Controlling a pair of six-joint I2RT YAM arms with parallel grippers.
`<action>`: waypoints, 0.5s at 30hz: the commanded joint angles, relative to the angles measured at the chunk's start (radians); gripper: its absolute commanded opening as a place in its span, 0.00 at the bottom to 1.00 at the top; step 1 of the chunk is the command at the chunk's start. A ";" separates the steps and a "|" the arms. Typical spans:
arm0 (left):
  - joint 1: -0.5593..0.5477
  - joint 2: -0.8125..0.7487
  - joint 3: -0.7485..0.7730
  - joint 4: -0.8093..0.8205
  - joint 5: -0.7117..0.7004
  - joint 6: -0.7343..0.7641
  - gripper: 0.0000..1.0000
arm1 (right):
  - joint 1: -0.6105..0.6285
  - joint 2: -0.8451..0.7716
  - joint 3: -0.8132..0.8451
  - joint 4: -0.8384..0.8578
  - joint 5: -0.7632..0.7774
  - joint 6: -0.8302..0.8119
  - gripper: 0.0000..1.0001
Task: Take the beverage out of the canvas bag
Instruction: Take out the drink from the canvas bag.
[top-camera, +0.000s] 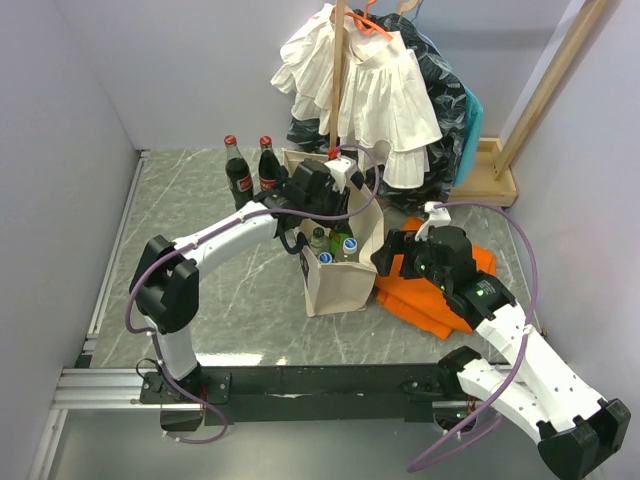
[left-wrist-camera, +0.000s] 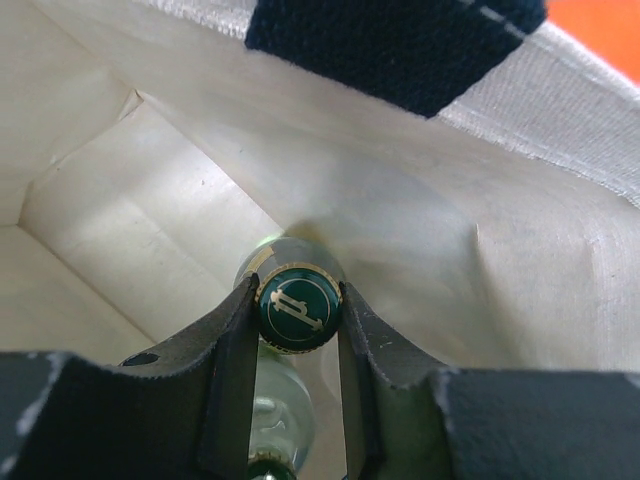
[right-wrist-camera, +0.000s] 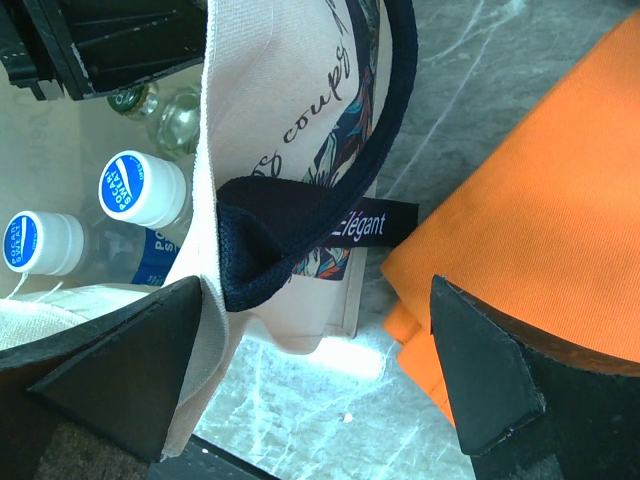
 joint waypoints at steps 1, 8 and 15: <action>-0.008 -0.022 0.118 0.086 -0.010 0.029 0.01 | 0.007 0.004 -0.033 -0.072 0.021 -0.033 1.00; -0.008 -0.011 0.148 0.073 -0.028 0.054 0.01 | 0.007 0.006 -0.035 -0.071 0.019 -0.033 1.00; -0.008 -0.011 0.176 0.071 -0.041 0.080 0.01 | 0.007 0.009 -0.033 -0.066 0.019 -0.035 1.00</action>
